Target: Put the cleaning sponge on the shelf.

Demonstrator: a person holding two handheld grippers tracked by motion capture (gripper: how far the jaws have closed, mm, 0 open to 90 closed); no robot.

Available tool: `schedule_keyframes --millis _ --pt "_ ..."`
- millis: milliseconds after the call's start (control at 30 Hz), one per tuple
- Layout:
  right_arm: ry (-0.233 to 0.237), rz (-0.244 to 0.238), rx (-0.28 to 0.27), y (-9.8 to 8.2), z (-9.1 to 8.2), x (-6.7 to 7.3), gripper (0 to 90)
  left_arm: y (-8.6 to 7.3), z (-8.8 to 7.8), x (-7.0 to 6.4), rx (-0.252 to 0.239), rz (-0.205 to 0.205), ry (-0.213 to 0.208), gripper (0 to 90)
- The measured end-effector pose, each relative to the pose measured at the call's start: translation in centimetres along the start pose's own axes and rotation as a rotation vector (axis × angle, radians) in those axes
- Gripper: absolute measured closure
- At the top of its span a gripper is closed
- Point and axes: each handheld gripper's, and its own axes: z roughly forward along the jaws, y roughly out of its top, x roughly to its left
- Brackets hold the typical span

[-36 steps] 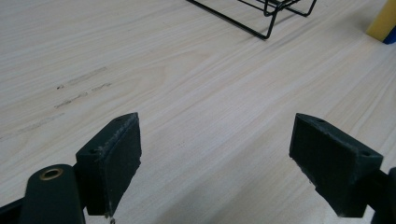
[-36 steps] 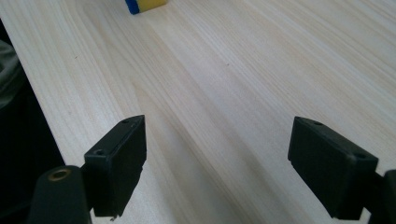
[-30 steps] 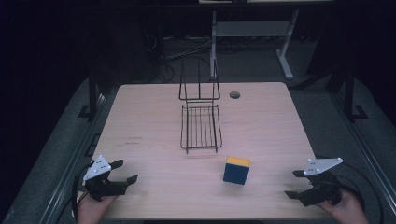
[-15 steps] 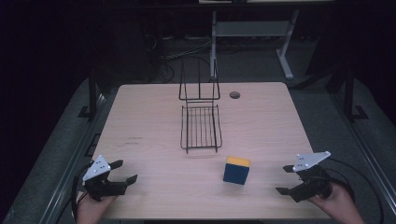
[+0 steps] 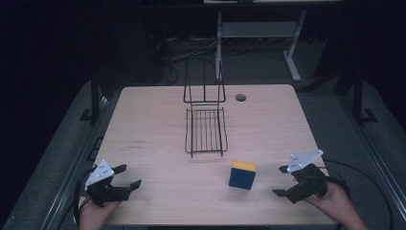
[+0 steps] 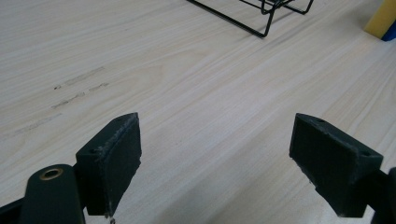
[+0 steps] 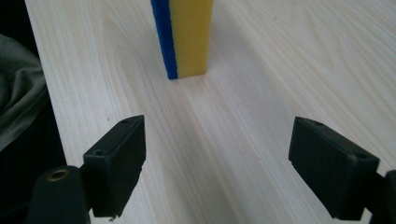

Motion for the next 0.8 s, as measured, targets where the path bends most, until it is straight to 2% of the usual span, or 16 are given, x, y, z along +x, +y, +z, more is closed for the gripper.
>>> schedule_keyframes --millis 800 --pt "0.052 -0.064 0.007 2.8 1.4 0.7 18.0 0.1 0.0 -0.1 -0.005 0.007 -0.001 16.2"
